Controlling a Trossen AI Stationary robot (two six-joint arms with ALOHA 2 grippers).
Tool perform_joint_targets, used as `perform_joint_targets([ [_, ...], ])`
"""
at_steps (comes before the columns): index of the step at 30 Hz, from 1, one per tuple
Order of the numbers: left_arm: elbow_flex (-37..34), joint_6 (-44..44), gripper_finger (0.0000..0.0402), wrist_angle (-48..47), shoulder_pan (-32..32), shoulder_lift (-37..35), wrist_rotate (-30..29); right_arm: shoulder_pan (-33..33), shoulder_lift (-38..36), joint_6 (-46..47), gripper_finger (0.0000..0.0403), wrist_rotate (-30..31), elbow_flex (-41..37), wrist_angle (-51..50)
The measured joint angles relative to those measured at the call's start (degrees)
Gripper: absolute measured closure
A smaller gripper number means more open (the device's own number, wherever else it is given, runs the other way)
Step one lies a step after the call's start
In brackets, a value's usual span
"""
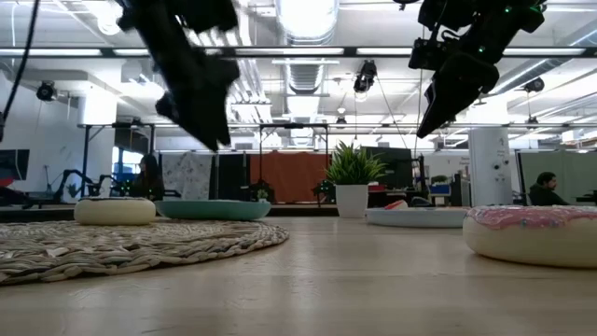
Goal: Pick & Place donuts
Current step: Put the big black donut into the green plate
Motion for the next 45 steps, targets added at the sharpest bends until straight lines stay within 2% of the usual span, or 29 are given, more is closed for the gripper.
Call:
perform_joint_targets([
  [4,-0.08,4.52,0.0232,-5.16,-14.08,-1.96,0.20,0.00,0.00,-0.16,0.0266,0.04,0.00,0.14],
  [6,-0.35,1.79,0.0232,-9.10,-20.74,-1.69,-2.30,0.02,0.00,-0.31,0.0266,0.10,0.00,0.20],
  [8,-1.05,-2.64,0.0232,-11.57,-26.10,-1.05,-7.21,0.00,0.00,-0.63,0.0266,0.13,0.00,0.56],
  [10,-1.82,-7.54,0.0232,-13.34,-29.73,-0.40,-12.22,0.00,0.00,-1.30,0.0266,0.16,0.00,0.72],
  [12,-2.53,-11.33,0.0232,-13.97,-31.68,-0.09,-14.00,0.00,0.00,-1.92,0.0266,0.16,0.00,1.08],
  [24,-10.70,-18.27,0.0232,-11.85,-32.03,0.01,-6.92,0.00,0.00,-3.00,0.0266,0.16,0.00,3.30],
  [38,-15.23,-14.24,0.0232,-7.81,-30.36,0.01,-8.10,-0.04,0.00,-2.57,0.0266,1.20,0.00,3.28],
  [45,-17.84,-16.56,0.0240,-3.67,-28.59,0.01,-7.85,-0.04,0.00,-1.74,0.0266,2.47,0.00,3.26],
])
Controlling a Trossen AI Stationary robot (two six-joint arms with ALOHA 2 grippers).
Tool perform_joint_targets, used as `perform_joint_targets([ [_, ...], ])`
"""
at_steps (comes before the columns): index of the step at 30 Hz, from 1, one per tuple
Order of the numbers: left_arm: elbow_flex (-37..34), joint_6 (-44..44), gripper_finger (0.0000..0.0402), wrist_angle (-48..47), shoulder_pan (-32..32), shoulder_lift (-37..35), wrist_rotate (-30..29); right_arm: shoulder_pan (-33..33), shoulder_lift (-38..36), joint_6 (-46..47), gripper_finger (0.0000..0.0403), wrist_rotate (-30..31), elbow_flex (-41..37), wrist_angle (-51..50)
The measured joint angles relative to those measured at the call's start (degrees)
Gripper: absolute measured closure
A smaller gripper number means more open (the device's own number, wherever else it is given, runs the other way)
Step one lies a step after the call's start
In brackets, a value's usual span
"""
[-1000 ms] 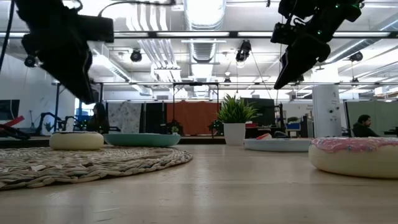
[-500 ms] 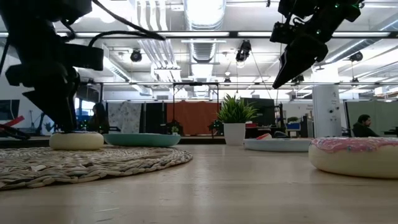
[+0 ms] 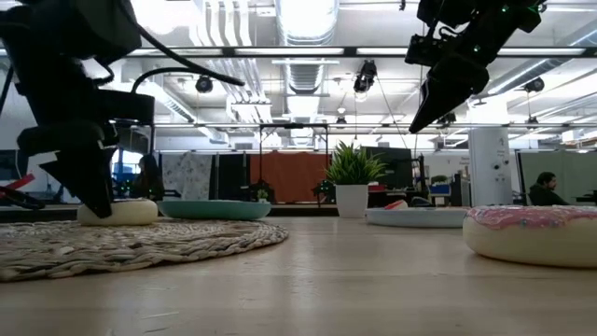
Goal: Pick & Place donuts
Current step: Put the big black donut into the green plate
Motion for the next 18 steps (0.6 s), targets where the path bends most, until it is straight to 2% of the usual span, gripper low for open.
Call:
perform_joint_targets([
  [3,0.16,-0.64,0.0271,0.42,0.85,0.00,0.04,-0.07,0.00,0.01,0.0266,0.22,0.00,0.00],
  [10,2.66,-0.91,0.0388,0.27,2.07,0.02,0.70,-0.07,0.00,0.39,0.0266,0.22,0.00,0.00],
  [14,8.88,0.94,0.0397,-0.13,2.01,-0.67,-0.55,-0.09,0.00,0.62,0.0266,0.22,0.00,0.00],
  [18,15.11,6.62,0.0399,-4.26,3.29,-1.18,-9.01,-0.09,0.00,1.17,0.0266,0.24,0.00,0.02],
])
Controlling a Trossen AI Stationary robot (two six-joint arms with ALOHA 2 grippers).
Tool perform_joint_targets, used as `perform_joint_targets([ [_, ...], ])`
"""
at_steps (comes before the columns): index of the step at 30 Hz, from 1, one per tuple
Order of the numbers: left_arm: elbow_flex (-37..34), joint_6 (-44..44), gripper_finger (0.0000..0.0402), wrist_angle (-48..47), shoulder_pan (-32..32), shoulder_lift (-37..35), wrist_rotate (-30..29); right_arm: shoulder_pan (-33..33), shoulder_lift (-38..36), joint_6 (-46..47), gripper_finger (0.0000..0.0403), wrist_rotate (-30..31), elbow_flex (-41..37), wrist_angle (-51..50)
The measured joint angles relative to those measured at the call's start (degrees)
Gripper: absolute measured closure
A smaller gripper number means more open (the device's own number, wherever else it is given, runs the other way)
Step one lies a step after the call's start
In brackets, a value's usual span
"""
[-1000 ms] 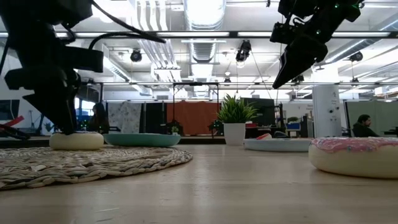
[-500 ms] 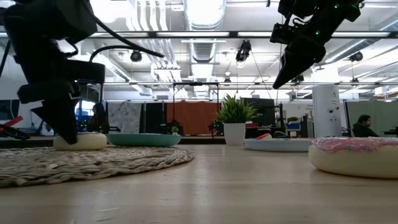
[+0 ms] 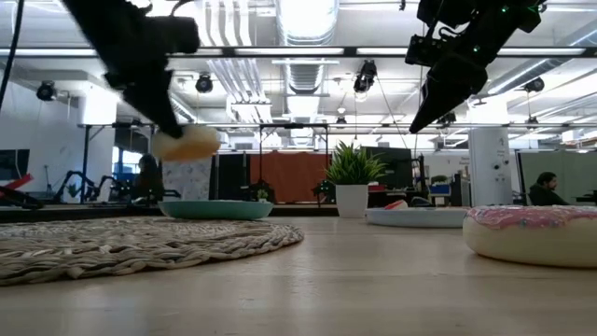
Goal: Pick & Place donuts
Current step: Put the big black donut into the green plate
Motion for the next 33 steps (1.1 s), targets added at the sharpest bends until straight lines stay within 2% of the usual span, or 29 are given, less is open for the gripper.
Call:
perform_joint_targets([
  [3,0.25,4.02,0.0400,-1.35,5.71,-0.08,-1.39,0.00,0.00,0.10,0.0266,0.22,0.00,0.04],
  [8,-5.19,11.31,0.0400,3.16,18.83,0.52,6.72,0.00,0.00,0.13,0.0266,1.47,0.00,0.09],
  [14,-8.02,15.78,0.0401,6.03,29.79,0.50,8.65,0.00,0.00,2.49,0.0266,1.46,0.00,0.00],
  [19,-8.37,20.97,0.0401,7.86,32.74,0.51,9.40,0.00,0.00,3.70,0.0266,1.46,0.00,-0.02],
  [25,-9.53,20.71,0.0397,11.56,33.51,1.77,11.07,0.02,0.00,3.72,0.0266,1.43,0.00,0.00],
  [28,-9.71,20.62,0.0376,11.63,33.49,2.23,10.92,0.02,0.00,3.66,0.0266,1.34,0.00,0.00],
  [33,-9.68,20.50,0.0317,11.54,33.49,2.30,10.37,0.02,0.02,3.60,0.0266,1.20,0.00,-0.06],
])
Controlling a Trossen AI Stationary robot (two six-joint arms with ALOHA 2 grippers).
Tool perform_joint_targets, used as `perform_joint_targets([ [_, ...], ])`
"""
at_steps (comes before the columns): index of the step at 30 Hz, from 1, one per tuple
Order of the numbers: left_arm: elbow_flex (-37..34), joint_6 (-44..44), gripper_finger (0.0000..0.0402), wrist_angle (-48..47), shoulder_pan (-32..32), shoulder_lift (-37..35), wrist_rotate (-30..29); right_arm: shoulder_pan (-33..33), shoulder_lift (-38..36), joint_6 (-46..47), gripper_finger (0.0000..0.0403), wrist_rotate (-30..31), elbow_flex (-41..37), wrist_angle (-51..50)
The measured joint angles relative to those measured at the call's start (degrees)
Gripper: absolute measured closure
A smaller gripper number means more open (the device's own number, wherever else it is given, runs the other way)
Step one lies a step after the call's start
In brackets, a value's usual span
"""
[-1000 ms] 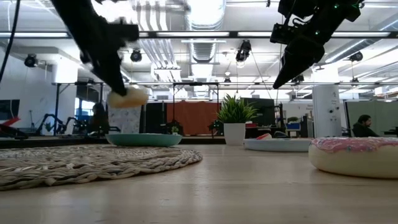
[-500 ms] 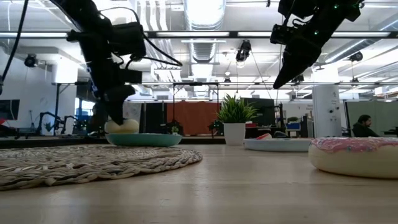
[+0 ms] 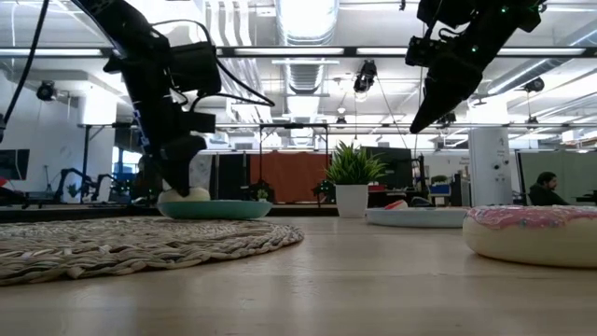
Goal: Pick & Place donuts
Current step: Put the big black donut into the green plate, then put the big pink donut into the green plate
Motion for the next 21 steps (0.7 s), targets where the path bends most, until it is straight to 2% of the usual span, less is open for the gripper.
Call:
perform_joint_targets([
  [8,3.90,-3.16,0.0249,-6.56,-1.24,-0.26,1.26,0.05,-0.02,1.39,0.0266,-3.28,0.00,-0.20],
  [15,11.10,-2.51,0.0244,-8.57,-4.34,-3.65,1.24,2.36,-1.54,0.21,0.0266,-4.63,0.00,-1.78],
  [19,14.62,-5.07,0.0244,-9.88,-5.78,-6.05,1.27,4.07,-3.62,0.21,0.0266,-4.77,0.00,-2.80],
  [21,15.58,-6.41,0.0244,-9.67,-6.55,-7.29,1.70,4.94,-4.46,1.21,0.0266,-6.97,0.00,-3.72],
])
